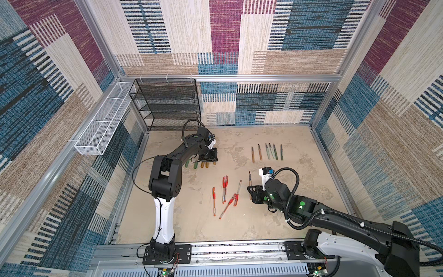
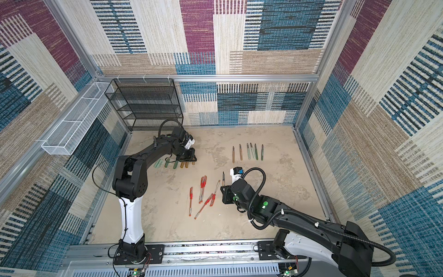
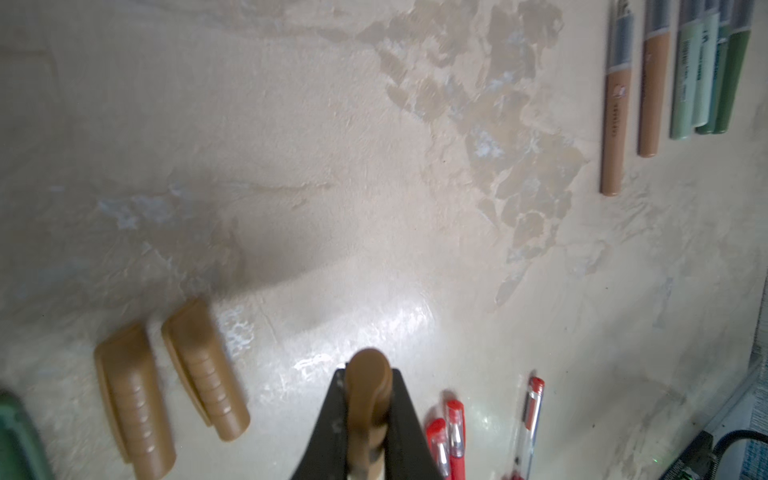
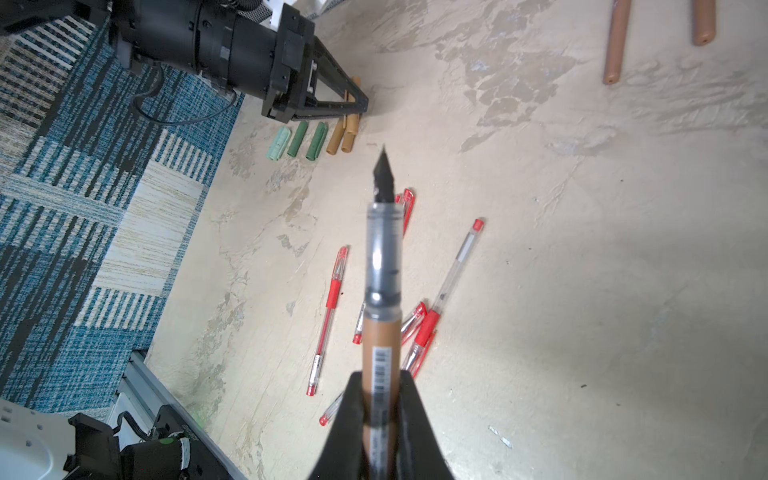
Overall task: Open the pen caps
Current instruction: 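Lower the tan cap beside the other caps with left while right carries pen away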
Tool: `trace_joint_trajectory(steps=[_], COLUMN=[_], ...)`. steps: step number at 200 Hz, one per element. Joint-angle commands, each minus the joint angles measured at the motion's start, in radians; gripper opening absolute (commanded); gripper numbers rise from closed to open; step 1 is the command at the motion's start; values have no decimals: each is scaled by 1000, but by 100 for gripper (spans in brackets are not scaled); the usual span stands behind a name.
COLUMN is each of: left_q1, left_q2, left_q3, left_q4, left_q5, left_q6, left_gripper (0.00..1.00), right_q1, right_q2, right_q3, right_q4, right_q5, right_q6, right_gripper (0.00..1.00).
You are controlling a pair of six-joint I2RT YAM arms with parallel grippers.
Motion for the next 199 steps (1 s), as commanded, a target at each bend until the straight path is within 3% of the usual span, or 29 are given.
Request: trace_joint_trajectory(steps=[1, 44, 107, 155, 199], left_q1=[2, 1, -3, -12, -12], left_q2=[32, 89, 27, -157, -398], left_q3=[26, 73, 56, -18, -206], left_q4=[-49, -73, -79, -58, 17], left_q5=[-70, -118, -116, -69, -32], left_q6=[31, 40, 13, -26, -20], left_gripper=[12, 18, 35, 39, 44], right_q1=[-1, -3, -10, -64, -164], right_q2=[2, 27, 41, 173, 361], right_q3=[4, 27, 46, 212, 408], right_q4=[11, 5, -2, -107, -211], right_q5=[7, 1, 2, -33, -115], right_q6=[14, -1, -4, -56, -128], right_gripper=[0, 0, 0, 0, 0])
